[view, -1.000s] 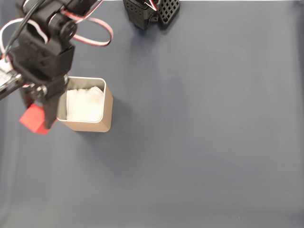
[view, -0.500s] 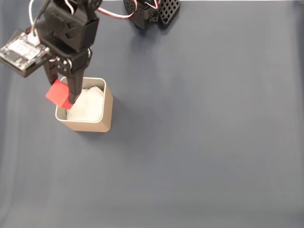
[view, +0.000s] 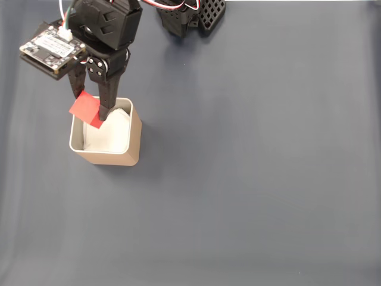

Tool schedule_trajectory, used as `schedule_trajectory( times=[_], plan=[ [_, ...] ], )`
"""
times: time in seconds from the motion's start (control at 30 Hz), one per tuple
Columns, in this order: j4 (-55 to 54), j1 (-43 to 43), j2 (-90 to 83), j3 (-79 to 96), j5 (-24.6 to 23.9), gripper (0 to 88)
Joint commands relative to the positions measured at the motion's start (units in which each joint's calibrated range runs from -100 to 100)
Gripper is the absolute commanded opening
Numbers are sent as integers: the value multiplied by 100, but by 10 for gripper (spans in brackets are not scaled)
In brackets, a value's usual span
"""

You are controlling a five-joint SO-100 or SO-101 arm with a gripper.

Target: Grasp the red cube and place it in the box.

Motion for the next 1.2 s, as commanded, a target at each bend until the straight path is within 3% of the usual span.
schedule_trajectory(
  times=[0.0, 0.77, 1.17],
  plan=[
    [-212, -108, -364, 103, 29, 1],
    [-614, -321, -537, 368, 20, 10],
    [-638, -264, -485, 413, 34, 80]
  ],
)
